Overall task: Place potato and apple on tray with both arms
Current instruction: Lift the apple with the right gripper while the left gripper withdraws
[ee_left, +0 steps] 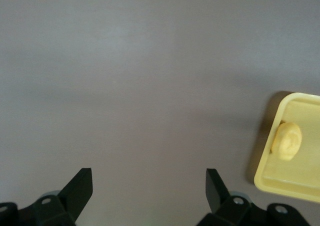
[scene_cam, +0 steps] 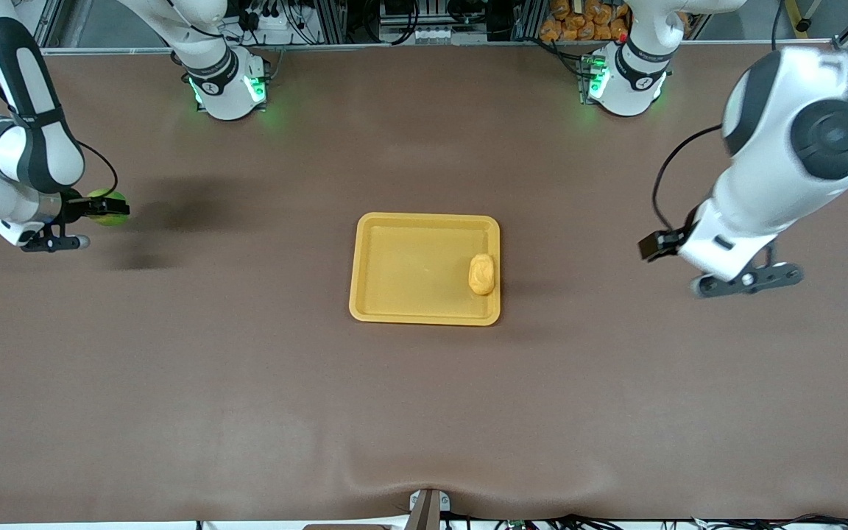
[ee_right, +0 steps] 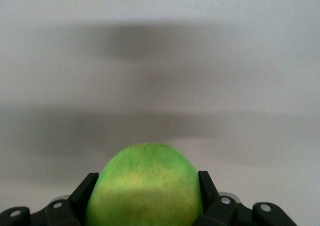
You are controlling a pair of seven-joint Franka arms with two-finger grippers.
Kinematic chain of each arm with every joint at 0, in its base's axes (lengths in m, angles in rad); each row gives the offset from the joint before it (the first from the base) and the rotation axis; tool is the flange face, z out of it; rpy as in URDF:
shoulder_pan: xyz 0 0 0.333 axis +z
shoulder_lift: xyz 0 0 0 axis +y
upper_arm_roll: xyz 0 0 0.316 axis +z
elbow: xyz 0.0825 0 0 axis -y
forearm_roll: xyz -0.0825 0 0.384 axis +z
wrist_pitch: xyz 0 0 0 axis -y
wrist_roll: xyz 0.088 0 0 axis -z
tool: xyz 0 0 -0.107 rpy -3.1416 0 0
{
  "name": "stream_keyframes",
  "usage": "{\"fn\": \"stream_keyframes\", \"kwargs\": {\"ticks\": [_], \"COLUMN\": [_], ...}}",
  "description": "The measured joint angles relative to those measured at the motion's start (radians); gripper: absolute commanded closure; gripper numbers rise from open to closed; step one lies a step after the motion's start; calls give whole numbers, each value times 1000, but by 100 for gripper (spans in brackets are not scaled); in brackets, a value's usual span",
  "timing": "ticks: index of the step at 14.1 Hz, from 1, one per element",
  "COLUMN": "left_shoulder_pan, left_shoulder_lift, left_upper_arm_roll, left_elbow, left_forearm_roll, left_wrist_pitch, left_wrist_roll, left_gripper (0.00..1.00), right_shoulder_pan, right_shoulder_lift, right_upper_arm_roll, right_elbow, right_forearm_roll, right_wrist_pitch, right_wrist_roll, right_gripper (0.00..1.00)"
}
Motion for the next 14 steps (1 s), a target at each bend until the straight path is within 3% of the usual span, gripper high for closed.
{"fn": "stream_keyframes", "kwargs": {"ticks": [3,7,14], "left_shoulder_pan": [51,52,65], "left_shoulder_lift": [-94,-203,-237], "left_upper_arm_roll": [11,77,91], "left_elbow": [-66,-132,-130], "left_forearm_roll": [-15,-17,-26], "left_wrist_pitch": [-6,-25,-84], "left_wrist_roll": [117,291,352], "left_gripper": [0,0,0], "right_shoulder_pan": [94,254,622], "right_shoulder_lift": [0,0,2], "right_upper_arm_roll": [4,7,9], "right_elbow": [34,42,87], "right_forearm_roll": [59,154,331], "right_wrist_pitch": [-44,-56,-43], "right_wrist_roll": [107,319,796], "right_gripper": [100,100,100]}}
